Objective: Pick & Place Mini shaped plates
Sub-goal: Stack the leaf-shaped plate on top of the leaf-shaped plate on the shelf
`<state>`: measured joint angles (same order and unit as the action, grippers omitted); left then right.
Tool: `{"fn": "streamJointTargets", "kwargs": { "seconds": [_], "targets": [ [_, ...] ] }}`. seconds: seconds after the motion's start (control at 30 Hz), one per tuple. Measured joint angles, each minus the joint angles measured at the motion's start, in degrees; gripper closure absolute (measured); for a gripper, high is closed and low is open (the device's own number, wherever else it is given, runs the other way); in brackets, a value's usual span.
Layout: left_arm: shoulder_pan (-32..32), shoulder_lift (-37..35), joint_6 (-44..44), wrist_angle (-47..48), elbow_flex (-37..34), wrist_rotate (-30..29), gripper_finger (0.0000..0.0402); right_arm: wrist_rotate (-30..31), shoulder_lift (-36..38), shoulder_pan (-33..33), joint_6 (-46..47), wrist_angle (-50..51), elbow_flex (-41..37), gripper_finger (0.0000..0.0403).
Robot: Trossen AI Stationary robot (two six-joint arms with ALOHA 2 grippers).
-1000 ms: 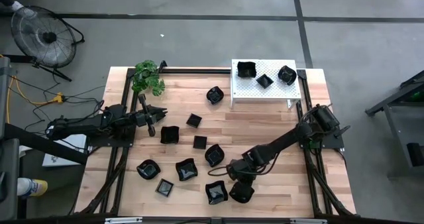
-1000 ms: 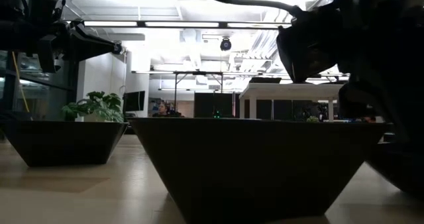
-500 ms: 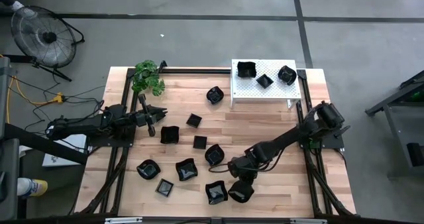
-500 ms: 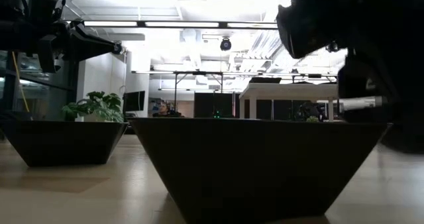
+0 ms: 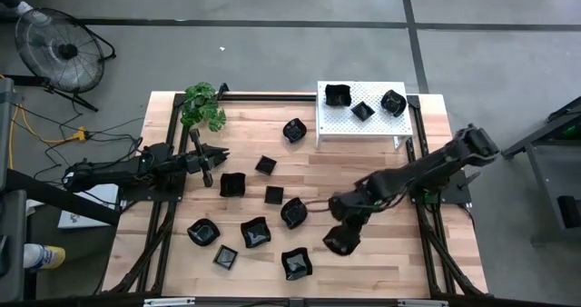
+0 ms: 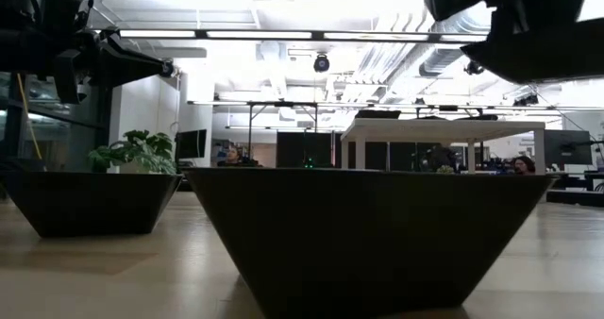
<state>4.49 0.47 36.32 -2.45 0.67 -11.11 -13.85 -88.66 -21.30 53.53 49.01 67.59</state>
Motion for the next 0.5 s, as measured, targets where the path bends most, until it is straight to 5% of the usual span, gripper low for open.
{"fn": "streamJointTargets", "kwargs": {
  "seconds": [0.5],
  "targets": [
    [-0.02,0.00,0.00,-0.01,0.00,0.02,0.0356,9.24,16.10,8.81,-6.34,15.45,0.00,0.0403]
  ]
}}
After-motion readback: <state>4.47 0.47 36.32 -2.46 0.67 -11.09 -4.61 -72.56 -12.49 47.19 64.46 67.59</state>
